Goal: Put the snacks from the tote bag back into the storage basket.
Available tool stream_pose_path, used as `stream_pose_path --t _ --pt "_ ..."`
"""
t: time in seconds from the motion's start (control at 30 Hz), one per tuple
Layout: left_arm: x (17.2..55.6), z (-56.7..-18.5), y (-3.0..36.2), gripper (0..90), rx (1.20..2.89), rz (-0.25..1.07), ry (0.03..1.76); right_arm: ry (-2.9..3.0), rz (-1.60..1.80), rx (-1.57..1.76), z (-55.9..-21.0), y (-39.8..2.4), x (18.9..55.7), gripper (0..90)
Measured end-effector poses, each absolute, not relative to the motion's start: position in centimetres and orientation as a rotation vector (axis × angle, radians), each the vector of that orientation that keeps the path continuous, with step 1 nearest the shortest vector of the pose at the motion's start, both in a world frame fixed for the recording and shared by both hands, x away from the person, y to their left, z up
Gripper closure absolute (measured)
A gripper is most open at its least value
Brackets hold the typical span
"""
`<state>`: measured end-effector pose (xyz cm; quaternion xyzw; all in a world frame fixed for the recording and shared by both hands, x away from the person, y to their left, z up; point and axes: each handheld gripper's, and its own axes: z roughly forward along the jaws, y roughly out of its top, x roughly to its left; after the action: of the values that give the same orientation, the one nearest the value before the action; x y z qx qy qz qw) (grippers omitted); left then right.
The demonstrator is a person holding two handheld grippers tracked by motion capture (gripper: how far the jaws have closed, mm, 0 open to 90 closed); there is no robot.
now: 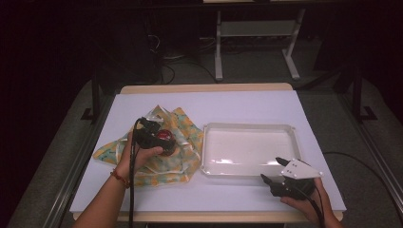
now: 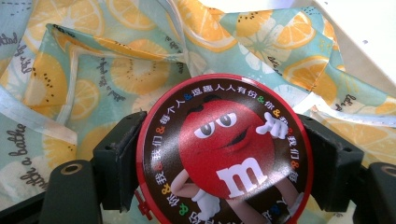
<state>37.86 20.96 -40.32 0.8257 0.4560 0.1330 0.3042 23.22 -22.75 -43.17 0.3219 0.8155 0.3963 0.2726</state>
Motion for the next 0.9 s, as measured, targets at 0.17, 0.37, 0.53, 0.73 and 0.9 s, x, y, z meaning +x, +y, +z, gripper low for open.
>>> stream_pose_path --t 0.17,0.37,0.53,0.73,0.9 --pt "38.01 -40.48 21.04 23.8 2.18 0.334 1.211 2.193 1.066 0.869 -43.18 -22.78 23.21 24.9" --pt "38.01 -40.51 20.97 24.0 2.177 0.337 1.214 2.199 1.061 0.866 -43.26 -22.76 23.27 24.9" --pt "37.97 -40.45 20.87 24.6 2.188 0.356 1.205 2.201 1.061 0.865 -43.28 -22.73 23.28 24.9" --pt "37.97 -40.46 20.85 24.8 2.192 0.358 1.197 2.199 1.061 0.864 -43.24 -22.85 23.3 24.9" --pt "37.95 -40.55 20.95 24.9 2.19 0.36 1.184 2.202 1.061 0.862 -43.26 -22.85 23.33 24.9"
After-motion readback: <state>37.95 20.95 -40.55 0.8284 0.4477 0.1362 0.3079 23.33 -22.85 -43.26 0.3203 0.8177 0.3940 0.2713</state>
